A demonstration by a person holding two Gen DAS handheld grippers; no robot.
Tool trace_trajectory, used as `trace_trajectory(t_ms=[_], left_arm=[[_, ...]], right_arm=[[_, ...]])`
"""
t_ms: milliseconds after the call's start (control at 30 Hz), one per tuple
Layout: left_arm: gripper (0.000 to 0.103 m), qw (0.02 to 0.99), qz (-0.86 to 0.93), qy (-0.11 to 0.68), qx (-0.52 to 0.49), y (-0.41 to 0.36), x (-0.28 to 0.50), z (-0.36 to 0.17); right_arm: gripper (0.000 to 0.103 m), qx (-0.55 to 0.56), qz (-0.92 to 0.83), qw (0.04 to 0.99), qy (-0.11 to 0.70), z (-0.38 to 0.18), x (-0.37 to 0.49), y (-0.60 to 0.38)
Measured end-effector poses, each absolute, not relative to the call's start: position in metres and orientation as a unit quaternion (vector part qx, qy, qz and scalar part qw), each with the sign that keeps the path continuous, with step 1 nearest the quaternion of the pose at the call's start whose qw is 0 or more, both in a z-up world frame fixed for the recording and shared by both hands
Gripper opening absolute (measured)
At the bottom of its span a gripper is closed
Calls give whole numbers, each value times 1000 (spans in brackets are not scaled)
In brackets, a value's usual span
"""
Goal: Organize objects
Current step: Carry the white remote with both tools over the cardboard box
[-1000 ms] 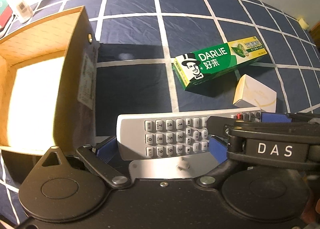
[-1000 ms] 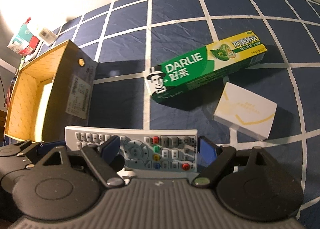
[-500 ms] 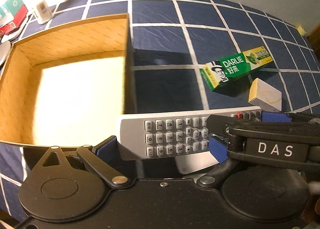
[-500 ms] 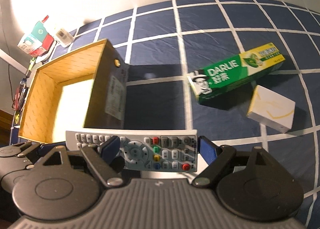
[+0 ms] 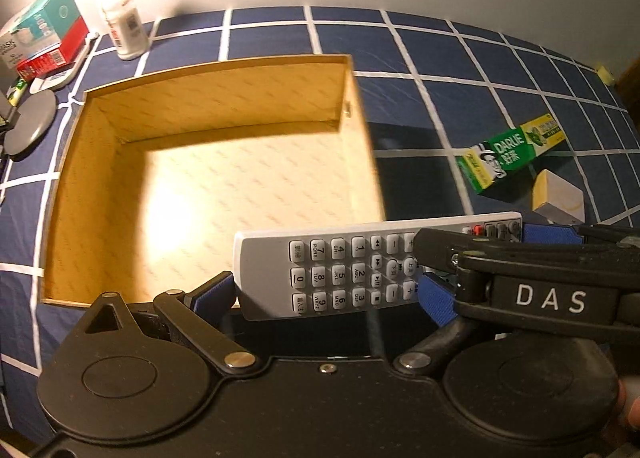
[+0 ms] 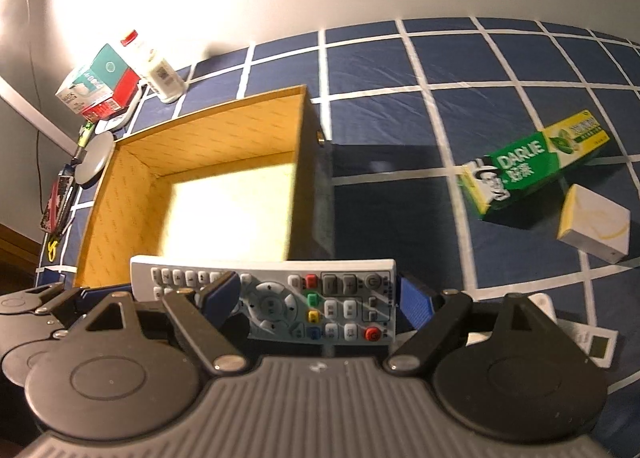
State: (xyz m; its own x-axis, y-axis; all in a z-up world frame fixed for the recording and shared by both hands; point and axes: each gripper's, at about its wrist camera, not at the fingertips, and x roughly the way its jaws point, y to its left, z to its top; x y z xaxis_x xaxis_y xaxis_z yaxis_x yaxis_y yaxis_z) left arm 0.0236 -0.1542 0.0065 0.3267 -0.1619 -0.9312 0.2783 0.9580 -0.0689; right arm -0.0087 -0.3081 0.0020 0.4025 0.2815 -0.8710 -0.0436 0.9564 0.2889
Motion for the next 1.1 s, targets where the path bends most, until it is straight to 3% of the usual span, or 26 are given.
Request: trace_trajectory(t_ms=[600,1100], left_arm=[[96,818,-128,559,42,-63,54,6],[96,803,-124,581,39,-39,130,-31]], right_arm=[[85,100,109,832,535,3,4,-206],[85,94,113,818,557,-32,79,-165]])
